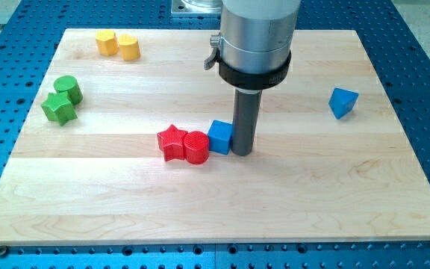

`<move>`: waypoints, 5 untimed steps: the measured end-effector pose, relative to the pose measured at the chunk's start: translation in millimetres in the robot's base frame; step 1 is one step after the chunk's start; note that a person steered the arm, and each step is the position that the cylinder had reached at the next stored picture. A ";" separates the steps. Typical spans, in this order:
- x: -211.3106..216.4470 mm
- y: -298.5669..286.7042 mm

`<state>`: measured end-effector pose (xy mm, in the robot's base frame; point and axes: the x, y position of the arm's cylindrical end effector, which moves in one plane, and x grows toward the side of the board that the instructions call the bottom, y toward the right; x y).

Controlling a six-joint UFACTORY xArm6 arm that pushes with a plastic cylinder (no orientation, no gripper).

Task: Slide the cube into the red star

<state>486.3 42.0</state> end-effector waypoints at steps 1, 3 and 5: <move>-14.2 -5.8; -42.2 -57.1; -78.5 -60.2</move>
<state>407.8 -18.2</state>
